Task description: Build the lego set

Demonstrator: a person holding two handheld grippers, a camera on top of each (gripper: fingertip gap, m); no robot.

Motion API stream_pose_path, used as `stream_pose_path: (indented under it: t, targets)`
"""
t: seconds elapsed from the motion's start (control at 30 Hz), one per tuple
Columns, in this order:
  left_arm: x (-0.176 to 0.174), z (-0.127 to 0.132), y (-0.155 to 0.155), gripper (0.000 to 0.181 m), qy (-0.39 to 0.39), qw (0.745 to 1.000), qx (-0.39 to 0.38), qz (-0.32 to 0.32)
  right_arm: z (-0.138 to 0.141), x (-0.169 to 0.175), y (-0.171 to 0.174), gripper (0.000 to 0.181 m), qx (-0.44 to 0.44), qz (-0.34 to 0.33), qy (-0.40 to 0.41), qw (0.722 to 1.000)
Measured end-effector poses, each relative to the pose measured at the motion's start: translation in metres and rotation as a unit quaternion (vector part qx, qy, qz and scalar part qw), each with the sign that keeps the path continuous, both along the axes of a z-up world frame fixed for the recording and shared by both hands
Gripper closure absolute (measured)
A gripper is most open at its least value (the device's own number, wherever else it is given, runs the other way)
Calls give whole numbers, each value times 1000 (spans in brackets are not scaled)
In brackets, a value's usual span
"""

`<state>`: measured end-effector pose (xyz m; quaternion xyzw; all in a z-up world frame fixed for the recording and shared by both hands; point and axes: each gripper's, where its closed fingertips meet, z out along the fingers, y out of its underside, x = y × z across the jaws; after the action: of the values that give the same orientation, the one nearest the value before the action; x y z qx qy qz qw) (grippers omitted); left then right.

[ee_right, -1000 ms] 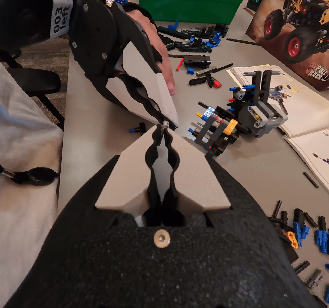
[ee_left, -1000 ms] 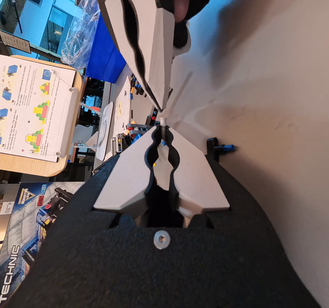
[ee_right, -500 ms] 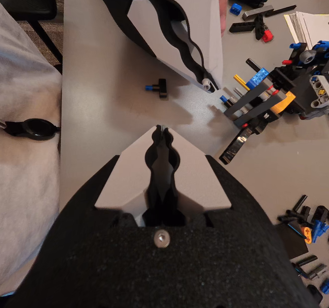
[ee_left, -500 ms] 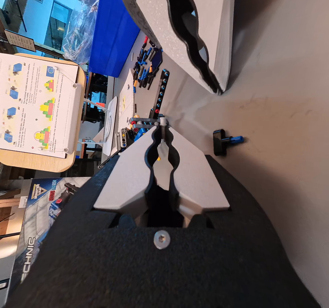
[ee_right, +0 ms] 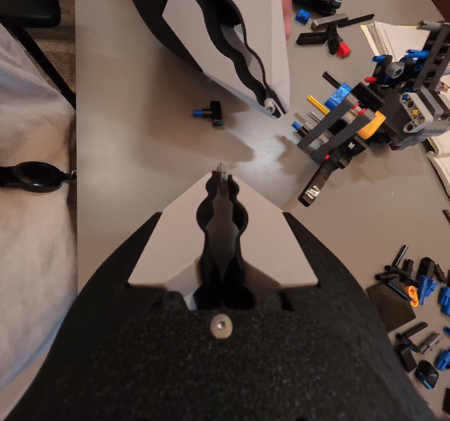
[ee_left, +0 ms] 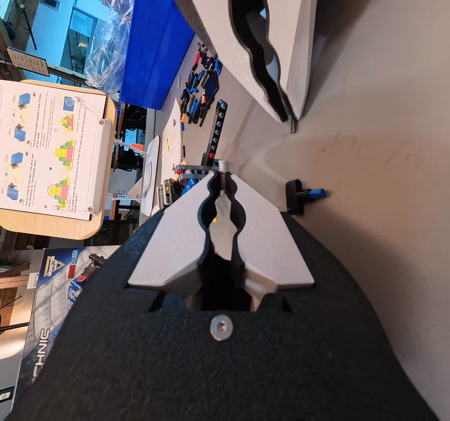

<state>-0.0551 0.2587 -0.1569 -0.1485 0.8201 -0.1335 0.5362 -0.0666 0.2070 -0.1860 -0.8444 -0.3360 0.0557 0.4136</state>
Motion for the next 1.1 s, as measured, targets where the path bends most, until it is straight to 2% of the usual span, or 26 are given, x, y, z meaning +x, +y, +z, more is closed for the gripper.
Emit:
stream_pose_path:
  t: [0.13, 0.27, 0.33, 0.5, 0.63, 1.1]
  targets:
    - [0, -1, -1, 179, 0, 1000, 1, -2, 0, -2, 7, 178, 27, 5, -43, 999]
    - [0, -2, 0, 179, 1, 1000, 3, -3, -1, -4, 8, 179, 2, -4, -20, 1000]
    - [0, -2, 0, 179, -2, 1000, 6, -4, 2, -2, 10, 179, -4, -20, 4, 1000]
    - [0, 3, -3, 179, -18, 1000, 3, -10, 41, -1, 18, 179, 24, -63, 143, 987]
    - [-1, 7, -5, 179, -27, 1000, 0, -15, 54, -3, 17, 179, 21, -64, 213, 975]
    - [-3, 2, -11, 179, -27, 999, 28, -32, 39, -4, 20, 179, 4, -57, 150, 987]
